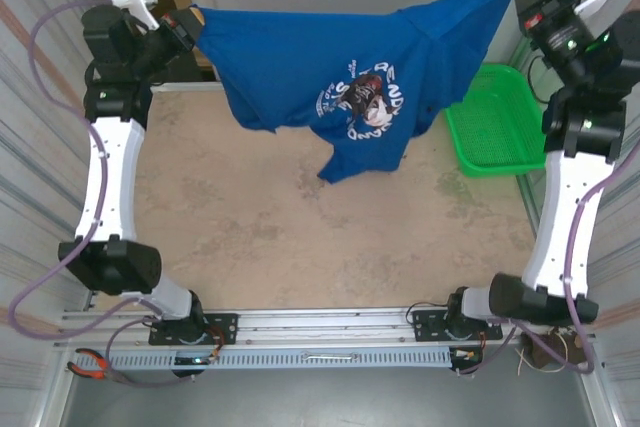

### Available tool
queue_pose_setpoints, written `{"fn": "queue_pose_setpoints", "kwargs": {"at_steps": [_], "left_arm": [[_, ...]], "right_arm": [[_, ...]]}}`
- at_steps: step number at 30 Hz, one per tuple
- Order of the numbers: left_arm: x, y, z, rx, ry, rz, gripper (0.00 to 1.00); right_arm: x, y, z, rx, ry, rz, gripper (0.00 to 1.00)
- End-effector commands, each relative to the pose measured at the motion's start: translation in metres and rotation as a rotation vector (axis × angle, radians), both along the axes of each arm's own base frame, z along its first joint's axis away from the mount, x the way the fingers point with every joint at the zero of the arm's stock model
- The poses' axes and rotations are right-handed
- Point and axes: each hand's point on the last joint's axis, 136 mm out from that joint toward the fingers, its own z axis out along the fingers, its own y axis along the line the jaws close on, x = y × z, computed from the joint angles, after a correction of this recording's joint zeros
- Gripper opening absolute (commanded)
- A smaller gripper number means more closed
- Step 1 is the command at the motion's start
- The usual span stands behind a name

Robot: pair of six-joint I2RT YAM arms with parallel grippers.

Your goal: Fold the inside-out t-shirt

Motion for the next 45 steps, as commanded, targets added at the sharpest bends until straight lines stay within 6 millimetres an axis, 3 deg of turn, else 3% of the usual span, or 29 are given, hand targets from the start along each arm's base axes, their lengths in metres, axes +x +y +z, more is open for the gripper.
{"fn": "queue_pose_setpoints", "kwargs": {"at_steps": [1,4,8,11,13,15,16,17,19,21,23,29,37,42,43,45], "left_arm": [[-0.012,0.008,-0.053,0.014,0.096,0.029,0.33],[-0.025,0.021,-0.139,0.039,0.248,0.098,0.55],[-0.051,0.02,-0.22,0.003,0.39,0.099,0.62],[-0.07,0.014,-0.245,-0.026,0.432,0.082,0.63],[-0.079,0.013,-0.252,-0.031,0.445,0.082,0.64],[-0.085,0.012,-0.256,-0.023,0.456,0.081,0.64],[-0.086,0.01,-0.255,-0.016,0.459,0.075,0.64],[-0.087,0.006,-0.254,-0.009,0.458,0.064,0.65],[-0.086,-0.006,-0.252,0.02,0.451,0.038,0.66],[-0.086,-0.026,-0.251,0.072,0.444,-0.003,0.68],[-0.088,-0.058,-0.255,0.143,0.44,-0.063,0.68],[-0.118,-0.179,-0.289,0.373,0.423,-0.277,0.74],[-0.176,-0.317,-0.367,0.688,0.384,-0.507,0.81],[-0.196,-0.397,-0.389,0.834,0.289,-0.627,0.89],[-0.2,-0.414,-0.393,0.861,0.265,-0.649,0.98],[-0.203,-0.44,-0.402,0.92,0.222,-0.676,0.99]], "right_arm": [[-0.05,0.035,-0.012,-0.066,-0.083,0.046,0.0],[-0.069,0.066,-0.085,-0.109,0.01,0.085,0.0],[-0.079,0.1,-0.204,-0.17,0.197,0.14,0.0],[-0.092,0.114,-0.287,-0.236,0.349,0.167,0.0],[-0.104,0.112,-0.33,-0.295,0.436,0.141,0.0],[-0.116,0.107,-0.36,-0.329,0.494,0.124,0.0],[-0.121,0.106,-0.374,-0.328,0.529,0.123,0.1],[-0.125,0.107,-0.384,-0.32,0.558,0.131,0.36],[-0.129,0.112,-0.395,-0.332,0.59,0.159,0.65],[-0.128,0.106,-0.396,-0.368,0.614,0.126,0.73],[-0.122,0.088,-0.391,-0.412,0.627,0.02,0.78],[-0.093,0.03,-0.377,-0.441,0.728,-0.255,0.82],[-0.038,-0.022,-0.388,-0.292,0.888,-0.318,0.84],[-0.03,-0.044,-0.382,-0.233,0.892,-0.377,0.84],[-0.029,-0.048,-0.38,-0.218,0.893,-0.388,0.84],[-0.029,-0.056,-0.376,-0.195,0.891,-0.409,0.84]]}}
